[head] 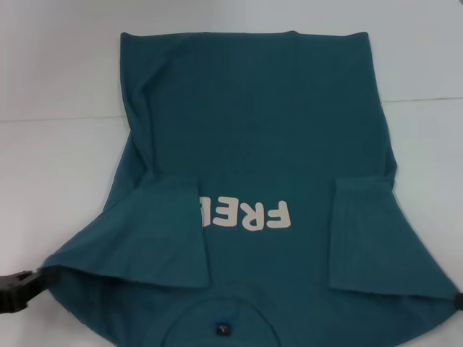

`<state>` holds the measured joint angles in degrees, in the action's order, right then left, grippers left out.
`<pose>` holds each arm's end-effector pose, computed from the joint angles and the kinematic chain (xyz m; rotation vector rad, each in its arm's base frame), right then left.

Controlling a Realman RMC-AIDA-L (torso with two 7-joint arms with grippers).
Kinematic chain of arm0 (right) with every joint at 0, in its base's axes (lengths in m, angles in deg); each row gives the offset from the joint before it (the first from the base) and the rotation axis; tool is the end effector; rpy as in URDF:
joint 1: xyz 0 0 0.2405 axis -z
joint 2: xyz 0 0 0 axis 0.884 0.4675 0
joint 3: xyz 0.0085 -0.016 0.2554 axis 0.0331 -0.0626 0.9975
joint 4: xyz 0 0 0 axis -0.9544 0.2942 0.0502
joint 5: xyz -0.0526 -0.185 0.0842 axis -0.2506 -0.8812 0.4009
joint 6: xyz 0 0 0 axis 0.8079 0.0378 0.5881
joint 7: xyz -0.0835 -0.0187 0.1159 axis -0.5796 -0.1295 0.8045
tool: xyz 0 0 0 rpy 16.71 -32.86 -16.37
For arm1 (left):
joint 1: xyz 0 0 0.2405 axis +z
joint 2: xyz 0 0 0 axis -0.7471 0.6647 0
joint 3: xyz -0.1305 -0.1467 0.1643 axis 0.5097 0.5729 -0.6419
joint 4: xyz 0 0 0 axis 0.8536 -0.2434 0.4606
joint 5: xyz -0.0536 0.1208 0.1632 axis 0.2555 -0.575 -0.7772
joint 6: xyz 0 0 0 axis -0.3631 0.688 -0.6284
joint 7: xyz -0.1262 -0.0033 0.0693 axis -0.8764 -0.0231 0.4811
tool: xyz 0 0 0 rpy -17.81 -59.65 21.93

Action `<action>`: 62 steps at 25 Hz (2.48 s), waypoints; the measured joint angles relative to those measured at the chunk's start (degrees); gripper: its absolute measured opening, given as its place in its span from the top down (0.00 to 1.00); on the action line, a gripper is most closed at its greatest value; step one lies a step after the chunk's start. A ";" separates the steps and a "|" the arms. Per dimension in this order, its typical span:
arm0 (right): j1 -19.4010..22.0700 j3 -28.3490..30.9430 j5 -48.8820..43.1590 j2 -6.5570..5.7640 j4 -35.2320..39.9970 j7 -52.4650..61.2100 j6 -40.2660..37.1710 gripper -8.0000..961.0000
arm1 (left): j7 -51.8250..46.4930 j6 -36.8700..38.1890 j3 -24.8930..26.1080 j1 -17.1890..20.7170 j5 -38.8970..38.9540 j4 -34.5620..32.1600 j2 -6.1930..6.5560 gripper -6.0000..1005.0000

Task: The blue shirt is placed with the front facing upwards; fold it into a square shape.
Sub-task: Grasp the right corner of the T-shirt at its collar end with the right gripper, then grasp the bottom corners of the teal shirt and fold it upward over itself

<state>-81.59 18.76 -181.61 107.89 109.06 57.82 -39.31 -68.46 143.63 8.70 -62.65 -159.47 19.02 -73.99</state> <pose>0.3821 0.2575 0.0809 -2.0075 1.9920 0.3516 -0.3390 0.2628 0.0391 -2.2311 -1.3388 -0.6970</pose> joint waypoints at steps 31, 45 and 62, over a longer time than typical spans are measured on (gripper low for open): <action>5.62 8.37 -0.08 -0.36 -3.23 -5.04 -5.80 0.98 | 0.96 10.05 6.79 4.64 -0.17 0.11 -0.31 0.97; 5.87 14.17 0.02 -1.28 -3.19 -6.12 -10.28 0.97 | 0.79 15.00 9.37 6.27 -0.22 0.80 -0.50 0.97; -4.66 15.75 6.89 -2.92 -3.98 -3.11 -6.94 0.96 | -3.93 8.96 10.03 -4.55 0.71 3.59 0.77 0.97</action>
<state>-86.25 34.51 -174.72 104.96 105.09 54.71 -46.25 -72.38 152.59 18.74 -67.21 -158.76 22.62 -73.22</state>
